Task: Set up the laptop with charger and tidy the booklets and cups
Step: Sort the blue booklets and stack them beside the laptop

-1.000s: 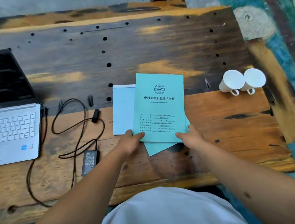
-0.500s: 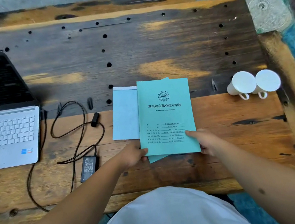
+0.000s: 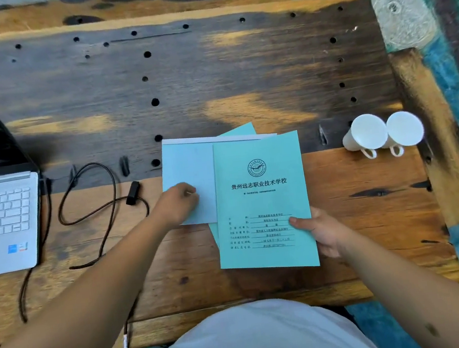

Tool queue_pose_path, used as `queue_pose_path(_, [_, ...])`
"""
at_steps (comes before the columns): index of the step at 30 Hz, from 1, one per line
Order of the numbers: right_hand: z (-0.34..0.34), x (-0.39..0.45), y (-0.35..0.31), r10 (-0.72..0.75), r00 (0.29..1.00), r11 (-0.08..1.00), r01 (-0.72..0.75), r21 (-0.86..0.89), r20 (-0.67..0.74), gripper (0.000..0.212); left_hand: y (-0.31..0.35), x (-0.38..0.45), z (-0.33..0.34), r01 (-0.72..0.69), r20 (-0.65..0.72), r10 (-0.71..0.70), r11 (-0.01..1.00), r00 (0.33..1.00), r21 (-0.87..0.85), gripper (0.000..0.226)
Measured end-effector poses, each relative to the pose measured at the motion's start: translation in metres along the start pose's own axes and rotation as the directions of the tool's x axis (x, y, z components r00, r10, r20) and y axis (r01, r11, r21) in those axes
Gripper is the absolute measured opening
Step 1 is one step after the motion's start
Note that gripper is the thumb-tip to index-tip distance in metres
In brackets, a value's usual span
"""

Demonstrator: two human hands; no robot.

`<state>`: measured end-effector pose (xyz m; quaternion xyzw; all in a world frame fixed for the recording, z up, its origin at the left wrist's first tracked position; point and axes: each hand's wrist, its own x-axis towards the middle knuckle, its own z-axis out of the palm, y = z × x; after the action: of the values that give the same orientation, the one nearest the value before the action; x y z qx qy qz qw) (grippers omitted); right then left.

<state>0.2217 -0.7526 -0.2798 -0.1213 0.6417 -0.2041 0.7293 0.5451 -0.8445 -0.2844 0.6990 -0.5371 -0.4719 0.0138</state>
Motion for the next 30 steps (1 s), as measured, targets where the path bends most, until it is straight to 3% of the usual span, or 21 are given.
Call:
queue_pose_path(3, [-0.015,-0.006,-0.007,-0.013,1.000,1.000,0.013,0.013,0.021,0.036,0.023,0.038,-0.019,-0.076,-0.090,0.074,0.997,0.993,-0.015,0.035])
queue_pose_path(7, [-0.026,-0.010,-0.016,-0.037,0.996,0.997,0.031,0.075,0.079,0.046,0.044,0.081,-0.031,-0.188,-0.085,0.221,0.938,0.972,0.290,0.053])
queue_pose_path(12, [-0.024,-0.012,-0.025,-0.067,0.997,0.989,0.060,0.134,0.045,0.040,0.043,0.107,-0.042,-0.095,-0.015,0.139,0.746,0.990,0.659,0.064])
queue_pose_path(14, [-0.022,-0.011,-0.026,-0.074,0.997,0.986,0.072,0.151,0.006,0.037,0.041,0.108,-0.050,-0.083,-0.037,0.162,0.674,0.986,0.734,0.060])
queue_pose_path(16, [-0.022,-0.011,-0.027,-0.074,0.997,0.984,0.072,0.160,0.004,0.036,0.043,0.103,-0.062,-0.103,0.039,0.112,0.648,0.993,0.755,0.055])
queue_pose_path(19, [-0.022,-0.013,-0.032,-0.074,0.997,0.980,0.066,0.186,0.037,0.041,0.047,0.080,-0.079,-0.191,0.241,0.018,0.668,0.970,0.719,0.045])
queue_pose_path(21, [-0.021,-0.016,-0.036,-0.087,0.995,0.977,0.077,0.198,0.039,0.043,0.046,0.056,-0.088,-0.197,0.278,0.029,0.776,0.960,0.600,0.032])
queue_pose_path(23, [-0.020,-0.020,-0.040,-0.114,0.993,0.968,0.103,0.229,0.038,0.042,0.040,0.030,-0.094,-0.145,0.249,0.036,0.890,0.968,0.433,0.017])
queue_pose_path(26, [-0.018,-0.027,-0.043,-0.174,0.985,0.945,0.164,0.283,0.010,0.040,0.028,-0.014,-0.100,-0.065,0.170,0.033,0.980,0.985,0.189,0.006])
queue_pose_path(28, [-0.017,-0.034,-0.043,-0.216,0.976,0.933,0.210,0.292,-0.014,0.037,0.022,-0.044,-0.103,-0.030,0.093,0.032,0.999,0.995,-0.026,0.010])
queue_pose_path(30, [-0.018,-0.041,-0.041,-0.240,0.970,0.926,0.238,0.294,-0.030,0.036,0.018,-0.073,-0.104,-0.069,-0.070,0.066,0.997,0.995,-0.040,0.010])
